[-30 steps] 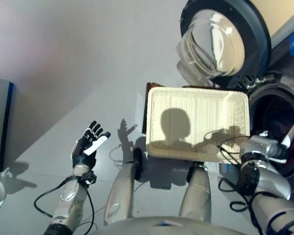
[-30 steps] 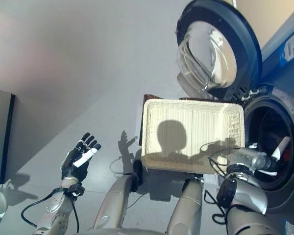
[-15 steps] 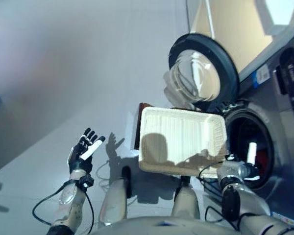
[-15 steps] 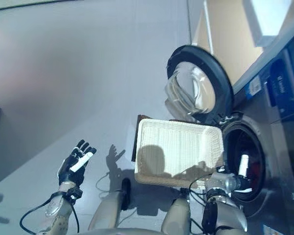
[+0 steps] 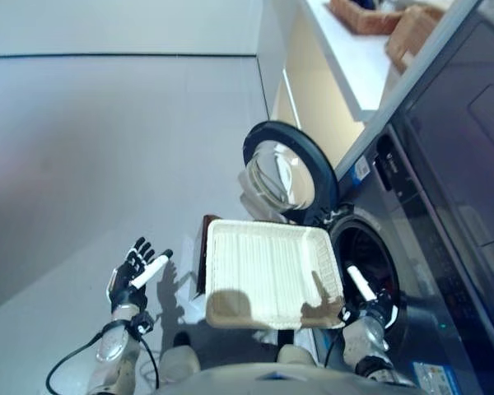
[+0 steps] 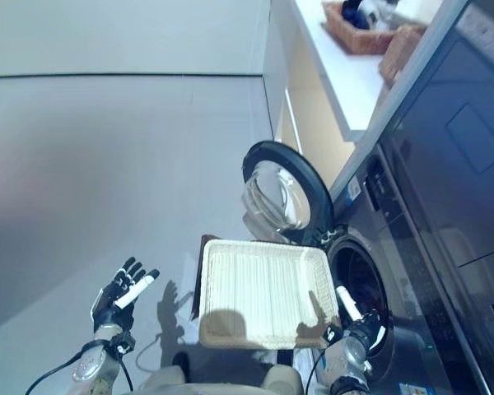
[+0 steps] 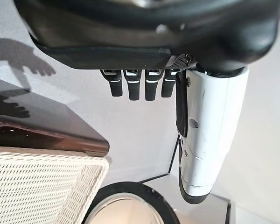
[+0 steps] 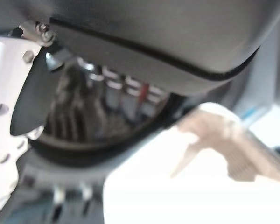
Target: Pick up the clothes and place them into the washing machine
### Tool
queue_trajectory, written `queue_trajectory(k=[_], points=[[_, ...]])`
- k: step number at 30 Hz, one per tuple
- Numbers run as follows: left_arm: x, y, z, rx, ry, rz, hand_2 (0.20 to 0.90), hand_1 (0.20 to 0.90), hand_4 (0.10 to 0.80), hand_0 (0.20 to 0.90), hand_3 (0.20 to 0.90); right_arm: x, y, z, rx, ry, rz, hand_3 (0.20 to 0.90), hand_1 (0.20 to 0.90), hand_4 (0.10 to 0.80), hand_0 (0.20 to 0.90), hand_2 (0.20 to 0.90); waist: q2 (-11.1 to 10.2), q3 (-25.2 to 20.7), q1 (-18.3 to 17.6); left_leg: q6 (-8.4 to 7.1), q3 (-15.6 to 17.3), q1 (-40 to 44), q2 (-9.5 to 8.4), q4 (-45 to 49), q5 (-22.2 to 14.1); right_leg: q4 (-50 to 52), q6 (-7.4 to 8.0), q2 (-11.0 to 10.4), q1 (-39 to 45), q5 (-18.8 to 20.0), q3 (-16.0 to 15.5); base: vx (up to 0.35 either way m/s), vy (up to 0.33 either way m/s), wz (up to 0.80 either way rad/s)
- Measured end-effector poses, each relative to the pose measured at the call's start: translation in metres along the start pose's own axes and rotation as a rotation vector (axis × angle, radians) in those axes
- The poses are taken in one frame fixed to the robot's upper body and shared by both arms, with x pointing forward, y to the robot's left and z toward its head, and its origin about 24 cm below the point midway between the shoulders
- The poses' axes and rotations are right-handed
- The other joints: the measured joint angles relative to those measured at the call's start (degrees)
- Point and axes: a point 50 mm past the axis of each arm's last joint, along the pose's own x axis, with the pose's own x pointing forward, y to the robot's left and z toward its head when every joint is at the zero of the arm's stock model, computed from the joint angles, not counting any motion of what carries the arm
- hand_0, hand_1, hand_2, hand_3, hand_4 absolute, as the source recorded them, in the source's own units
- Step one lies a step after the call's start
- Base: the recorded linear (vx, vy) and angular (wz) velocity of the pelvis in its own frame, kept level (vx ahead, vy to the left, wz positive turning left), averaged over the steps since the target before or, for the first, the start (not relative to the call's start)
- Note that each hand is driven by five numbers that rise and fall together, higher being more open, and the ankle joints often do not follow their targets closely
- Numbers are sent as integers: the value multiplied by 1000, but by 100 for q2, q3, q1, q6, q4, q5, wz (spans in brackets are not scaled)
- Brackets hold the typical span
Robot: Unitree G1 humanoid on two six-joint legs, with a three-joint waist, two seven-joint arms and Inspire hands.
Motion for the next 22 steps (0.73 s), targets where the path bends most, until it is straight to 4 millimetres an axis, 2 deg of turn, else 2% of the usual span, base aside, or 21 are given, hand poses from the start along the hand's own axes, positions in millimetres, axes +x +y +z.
queue_trajectory(k=[6, 10, 15, 22], points=[[-6, 11, -18, 55, 80, 43, 900, 900, 800, 900, 900, -7, 8, -13, -540, -35, 202, 900, 900, 800, 900, 900, -18, -299, 25, -91, 102, 559, 107, -781, 376, -190, -48, 169, 260, 19, -12, 31, -7, -5], [-7, 10, -20, 65, 84, 35, 900, 900, 800, 900, 900, -8, 11, -15, -715, -66, 264, 900, 900, 800, 900, 900, 21, -360, 39, -98, 123, 732, 119, -897, 425, -254, -43, 185, 402, 25, -50, 25, -3, 0], [-8, 7, -22, 95, 90, 23, 900, 900, 800, 900, 900, -10, 12, -16, -799, -96, 296, 900, 900, 800, 900, 900, 122, -397, 34, -98, 113, 834, 121, -899, 424, -257, -42, 186, 516, 24, -53, 20, 4, -1], [-10, 7, -24, 91, 95, 44, 900, 900, 800, 900, 900, -13, 6, -22, -743, -62, 272, 900, 900, 800, 900, 900, 181, -399, 39, -93, 126, 921, 156, -928, 420, -261, -70, 184, 589, 3, -52, 14, 8, -2]])
